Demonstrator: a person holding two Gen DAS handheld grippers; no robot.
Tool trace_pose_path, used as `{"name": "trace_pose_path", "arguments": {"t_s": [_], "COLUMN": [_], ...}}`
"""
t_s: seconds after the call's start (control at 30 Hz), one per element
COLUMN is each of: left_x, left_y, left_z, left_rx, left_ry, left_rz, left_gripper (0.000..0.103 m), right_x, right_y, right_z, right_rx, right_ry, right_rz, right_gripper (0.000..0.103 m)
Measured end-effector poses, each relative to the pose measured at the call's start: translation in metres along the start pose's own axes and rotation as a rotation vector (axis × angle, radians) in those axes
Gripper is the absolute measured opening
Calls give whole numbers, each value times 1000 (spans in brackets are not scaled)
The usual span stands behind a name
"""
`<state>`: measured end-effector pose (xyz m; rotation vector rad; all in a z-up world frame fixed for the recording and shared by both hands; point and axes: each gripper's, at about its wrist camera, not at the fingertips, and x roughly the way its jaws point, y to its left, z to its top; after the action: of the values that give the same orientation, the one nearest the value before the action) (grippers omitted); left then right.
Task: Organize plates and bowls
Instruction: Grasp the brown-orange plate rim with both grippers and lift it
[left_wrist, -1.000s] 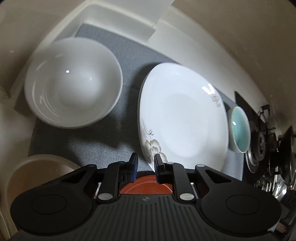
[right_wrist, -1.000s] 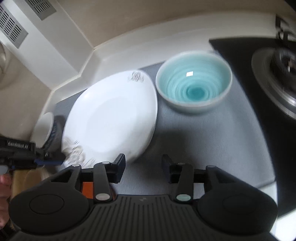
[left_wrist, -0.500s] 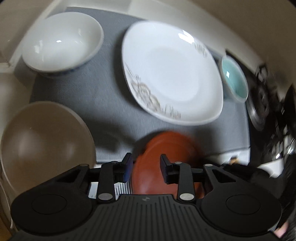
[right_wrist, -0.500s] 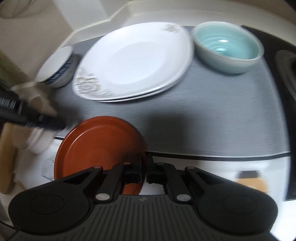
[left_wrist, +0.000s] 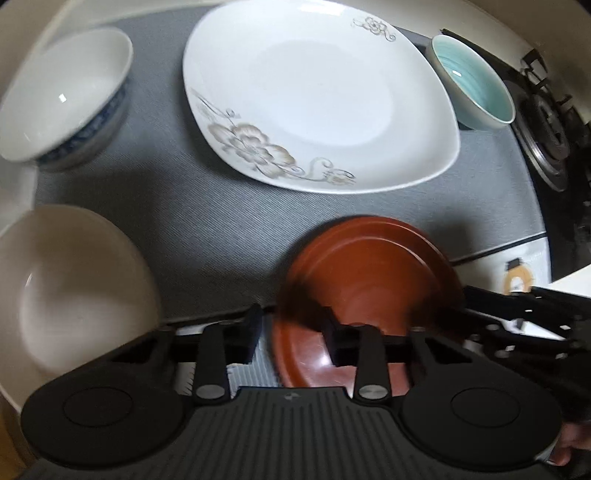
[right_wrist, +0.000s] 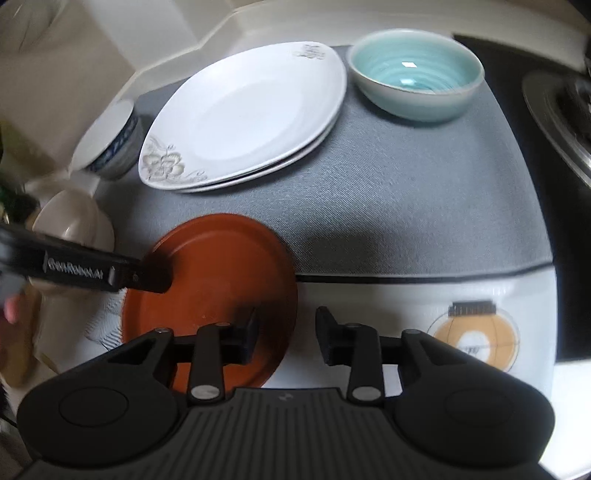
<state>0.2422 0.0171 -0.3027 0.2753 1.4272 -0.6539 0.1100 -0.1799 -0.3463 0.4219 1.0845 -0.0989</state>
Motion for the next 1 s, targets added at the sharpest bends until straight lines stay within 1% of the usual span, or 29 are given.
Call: {"name": "trace_pose_path", "arguments": {"t_s": [0.07, 0.1, 0.23, 0.3, 0.33, 0.37, 0.4, 0.43, 0.47, 0.53, 0.57, 0.67, 0.83, 1.0], "left_x": [1, 1, 3, 3, 2, 3, 4, 3, 0, -5, -9, -22, -50, -65], "left_y": [5, 6, 19, 21, 21, 17, 9, 5, -3, -14, -17, -23, -36, -54], "left_z": [2, 3, 4, 3, 1, 0, 0, -1, 0, 0, 0, 4, 8, 13], "left_rx": [-18, -23, -91, -76, -57, -23, 8, 23, 37, 78, 86, 91, 141, 140], "left_ry": [7, 15, 50, 42, 38, 39, 43, 41, 36, 12, 0, -15, -67, -113], "left_rz": [-10, -16, -60, -68, -53, -28, -12, -12, -2, 47, 56, 37, 28, 27], "left_gripper": [26, 26, 26, 25, 22, 8, 7, 7, 6, 6, 6, 6, 7, 7], "right_x": [-1, -2, -7, -7, -7, -8, -8, -7, -7, -11, -14, -29, -58, -87], "right_y": [-2, -4, -13, -16, -17, -16, -14, -12, -11, -11, -11, -13, -12, -6], "right_z": [-1, -1, 1, -1, -2, -3, -3, -3, -3, -4, -4, -2, 7, 21], "right_rx": [1, 4, 47, 61, 65, 56, 36, 17, 16, 15, 12, 21, 21, 29], "right_ry": [-7, -8, -8, -5, -15, -20, -19, -12, -6, -20, -26, -60, -107, -157], "right_rz": [-4, -4, -10, 4, 8, 5, -7, -19, -25, -14, -13, -21, -43, -51], "right_gripper": [33, 29, 28, 28, 28, 28, 25, 10, 8, 8, 8, 8, 7, 7]}}
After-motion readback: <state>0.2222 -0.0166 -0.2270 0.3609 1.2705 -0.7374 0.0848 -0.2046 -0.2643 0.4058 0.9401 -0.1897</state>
